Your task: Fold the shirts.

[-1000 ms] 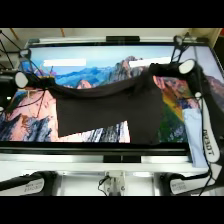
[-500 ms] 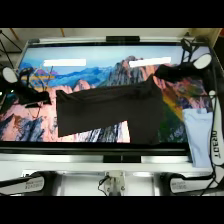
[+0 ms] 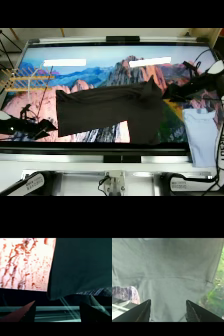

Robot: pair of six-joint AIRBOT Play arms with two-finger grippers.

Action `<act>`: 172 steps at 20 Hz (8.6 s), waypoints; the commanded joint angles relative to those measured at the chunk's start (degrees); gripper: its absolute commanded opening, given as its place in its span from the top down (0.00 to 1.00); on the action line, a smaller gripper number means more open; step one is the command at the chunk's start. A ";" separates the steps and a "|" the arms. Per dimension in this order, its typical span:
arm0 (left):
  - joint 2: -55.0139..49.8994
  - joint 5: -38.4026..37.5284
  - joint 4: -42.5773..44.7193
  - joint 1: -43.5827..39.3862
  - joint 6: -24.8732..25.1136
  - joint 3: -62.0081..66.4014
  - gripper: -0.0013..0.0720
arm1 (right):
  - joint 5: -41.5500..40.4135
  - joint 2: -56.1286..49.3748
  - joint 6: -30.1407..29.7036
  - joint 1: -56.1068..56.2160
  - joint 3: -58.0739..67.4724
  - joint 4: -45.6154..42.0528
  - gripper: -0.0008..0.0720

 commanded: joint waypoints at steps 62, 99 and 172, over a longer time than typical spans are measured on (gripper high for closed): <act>36.79 15.32 0.15 -8.02 -5.11 62.47 0.94 | -26.60 50.80 -7.19 -0.04 18.53 -14.78 0.91; -22.77 20.13 6.14 -12.35 -4.31 36.85 0.94 | -18.80 -14.75 10.08 10.64 13.64 -19.04 0.91; -3.76 5.64 -1.95 3.04 5.92 -4.17 0.94 | -22.43 19.15 -1.42 -4.17 -55.89 4.83 0.61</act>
